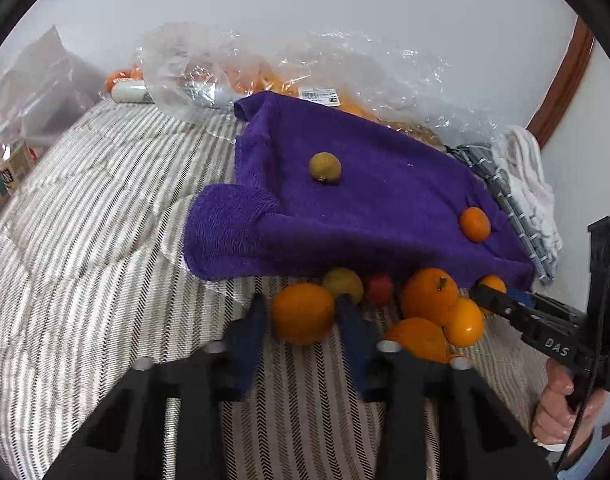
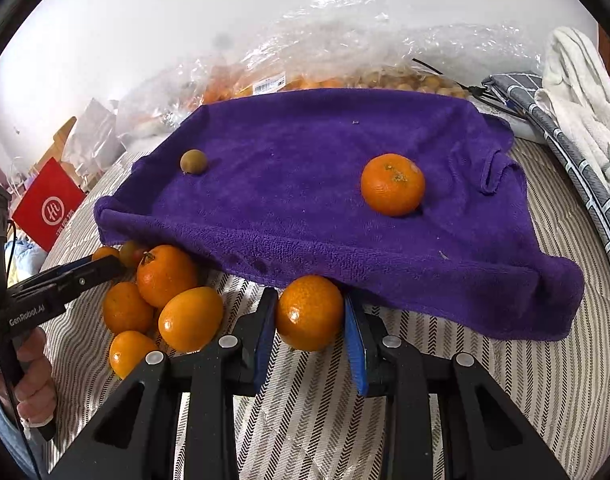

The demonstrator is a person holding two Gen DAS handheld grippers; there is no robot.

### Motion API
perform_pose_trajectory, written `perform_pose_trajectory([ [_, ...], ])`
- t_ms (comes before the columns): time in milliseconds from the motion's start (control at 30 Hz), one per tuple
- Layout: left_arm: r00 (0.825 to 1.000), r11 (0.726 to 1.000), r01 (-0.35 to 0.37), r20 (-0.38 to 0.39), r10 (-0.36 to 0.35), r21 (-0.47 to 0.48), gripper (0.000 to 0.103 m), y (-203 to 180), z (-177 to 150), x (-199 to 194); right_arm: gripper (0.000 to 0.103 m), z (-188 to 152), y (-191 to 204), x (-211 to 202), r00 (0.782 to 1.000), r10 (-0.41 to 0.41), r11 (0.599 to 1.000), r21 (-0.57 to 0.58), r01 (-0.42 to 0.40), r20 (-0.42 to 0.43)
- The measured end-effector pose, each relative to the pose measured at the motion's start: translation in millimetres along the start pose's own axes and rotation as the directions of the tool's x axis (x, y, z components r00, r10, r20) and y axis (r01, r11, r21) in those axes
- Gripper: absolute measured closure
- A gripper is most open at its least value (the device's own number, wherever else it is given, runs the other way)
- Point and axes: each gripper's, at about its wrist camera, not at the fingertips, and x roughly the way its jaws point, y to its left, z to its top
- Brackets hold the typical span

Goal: Organize fruits
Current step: 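Grasp an orange from the pile with the right tool while the left grasps another orange, then lift and carry both oranges over the purple towel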

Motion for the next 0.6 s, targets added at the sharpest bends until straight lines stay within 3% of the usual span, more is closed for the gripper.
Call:
perform_pose_trajectory([
  [300, 0.996, 1.000, 0.018, 0.090, -0.020, 0.020, 0.072, -2, -1, -19, 0.071, 0, -4, -2, 1.000, 0.015, 1.000, 0.018, -0.015, 0.004],
  [600, 0.986, 1.000, 0.022, 0.166, -0.022, 0.004, 0.072, 1, 3, -32, 0.071, 1, 5, -23, 0.993, 0.083, 0.996, -0.035, -0.080, 0.081],
])
